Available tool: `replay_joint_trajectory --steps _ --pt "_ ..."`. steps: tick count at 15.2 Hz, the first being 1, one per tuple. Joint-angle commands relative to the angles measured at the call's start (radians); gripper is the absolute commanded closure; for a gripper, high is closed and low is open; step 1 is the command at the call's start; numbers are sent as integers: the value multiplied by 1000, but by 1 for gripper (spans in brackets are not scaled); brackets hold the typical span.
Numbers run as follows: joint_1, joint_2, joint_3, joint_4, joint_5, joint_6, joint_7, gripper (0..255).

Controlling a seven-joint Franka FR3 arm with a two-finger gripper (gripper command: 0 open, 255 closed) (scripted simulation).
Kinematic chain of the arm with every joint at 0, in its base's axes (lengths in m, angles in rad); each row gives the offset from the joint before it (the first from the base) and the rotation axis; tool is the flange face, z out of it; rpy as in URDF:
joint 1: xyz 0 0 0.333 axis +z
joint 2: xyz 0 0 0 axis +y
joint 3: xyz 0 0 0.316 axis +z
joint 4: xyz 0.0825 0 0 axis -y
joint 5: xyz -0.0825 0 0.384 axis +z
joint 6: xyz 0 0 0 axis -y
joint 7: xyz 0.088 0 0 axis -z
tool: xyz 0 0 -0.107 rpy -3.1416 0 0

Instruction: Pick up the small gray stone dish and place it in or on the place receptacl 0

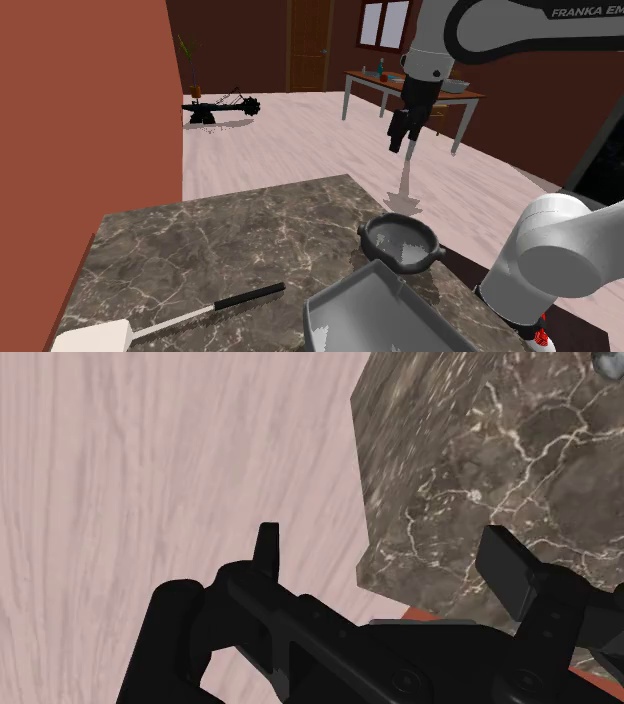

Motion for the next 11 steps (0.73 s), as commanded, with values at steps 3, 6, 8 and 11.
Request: replay_joint_trajectory --steps 3,6,8,11 --pt "17 -43 22 -46 36 -8 33 0" --pt "46 -104 58 -109 95 -21 85 0" --pt "67 -143 84 -147 139 -30 121 0" --pt "104 -197 127 -197 209 -41 179 0"
